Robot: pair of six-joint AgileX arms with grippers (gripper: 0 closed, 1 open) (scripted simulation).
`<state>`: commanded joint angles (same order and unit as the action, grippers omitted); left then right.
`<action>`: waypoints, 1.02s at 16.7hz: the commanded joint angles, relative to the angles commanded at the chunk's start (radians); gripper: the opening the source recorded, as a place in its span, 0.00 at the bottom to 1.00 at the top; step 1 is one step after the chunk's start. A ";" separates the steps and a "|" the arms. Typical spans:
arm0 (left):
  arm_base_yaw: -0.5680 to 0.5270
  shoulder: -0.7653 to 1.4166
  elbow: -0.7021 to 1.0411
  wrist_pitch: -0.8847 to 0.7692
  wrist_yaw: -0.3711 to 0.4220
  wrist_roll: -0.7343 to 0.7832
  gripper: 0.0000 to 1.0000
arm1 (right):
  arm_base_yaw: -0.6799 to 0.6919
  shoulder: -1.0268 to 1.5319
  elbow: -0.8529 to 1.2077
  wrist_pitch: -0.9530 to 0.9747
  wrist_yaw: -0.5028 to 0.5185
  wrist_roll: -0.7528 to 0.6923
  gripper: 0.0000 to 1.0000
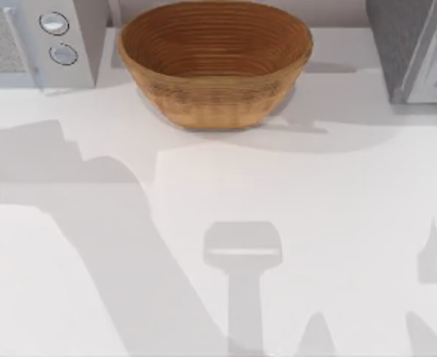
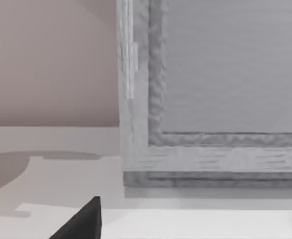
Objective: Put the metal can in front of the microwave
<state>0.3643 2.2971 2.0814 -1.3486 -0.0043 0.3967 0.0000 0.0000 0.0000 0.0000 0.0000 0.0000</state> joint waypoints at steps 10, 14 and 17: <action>0.001 0.001 -0.012 0.014 0.002 0.000 0.38 | 0.000 0.000 0.000 0.000 0.000 0.000 1.00; 0.001 0.001 -0.012 0.014 0.002 0.000 0.68 | 0.000 0.000 0.000 0.000 0.000 0.000 1.00; 0.001 0.001 -0.012 0.014 0.002 0.000 0.90 | 0.000 0.000 0.000 0.000 0.000 0.000 1.00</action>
<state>0.3656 2.2976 2.0690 -1.3347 -0.0027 0.3963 0.0000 0.0000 0.0000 0.0000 0.0000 0.0000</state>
